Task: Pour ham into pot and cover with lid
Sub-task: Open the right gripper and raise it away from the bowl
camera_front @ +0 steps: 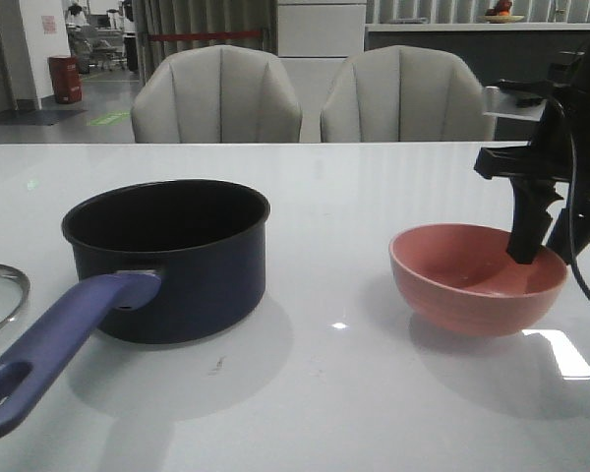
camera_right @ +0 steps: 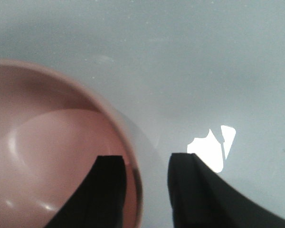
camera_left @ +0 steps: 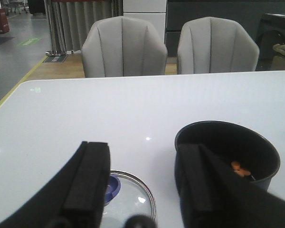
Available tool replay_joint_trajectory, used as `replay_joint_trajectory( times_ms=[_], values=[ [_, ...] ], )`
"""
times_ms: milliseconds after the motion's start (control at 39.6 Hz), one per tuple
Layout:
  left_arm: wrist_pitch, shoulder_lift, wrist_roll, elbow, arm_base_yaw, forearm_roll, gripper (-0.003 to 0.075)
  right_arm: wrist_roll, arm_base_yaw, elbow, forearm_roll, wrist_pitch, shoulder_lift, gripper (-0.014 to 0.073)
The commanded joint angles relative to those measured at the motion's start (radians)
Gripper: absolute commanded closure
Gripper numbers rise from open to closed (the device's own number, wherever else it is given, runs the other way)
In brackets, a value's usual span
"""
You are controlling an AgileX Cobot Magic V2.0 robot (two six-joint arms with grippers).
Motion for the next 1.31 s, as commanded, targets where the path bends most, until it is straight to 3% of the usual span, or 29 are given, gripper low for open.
replay_joint_trajectory(
  times_ms=[0,328,504,757,1286],
  values=[
    [-0.071,0.013,-0.002,-0.025,-0.009,-0.006,0.0355,-0.008,-0.006,-0.023,-0.041,-0.013,-0.058,0.0202],
    [-0.071,0.013,-0.002,-0.025,-0.009,-0.006,0.0355,-0.054,-0.006,-0.014,-0.077,-0.052,-0.246,0.0202],
    [-0.071,0.013,-0.002,-0.025,-0.009,-0.006,0.0355,-0.059,-0.004,0.059,-0.073,-0.153,-0.44,0.0202],
    [-0.071,0.013,-0.002,-0.025,-0.009,-0.006,0.0355,-0.059,0.034,0.248,-0.031,-0.333,-0.707,0.0202],
    [-0.073,0.013,-0.002,-0.025,-0.009,-0.006,0.0355,-0.059,0.244,0.749,-0.031,-0.82,-1.312,0.0203]
  ],
)
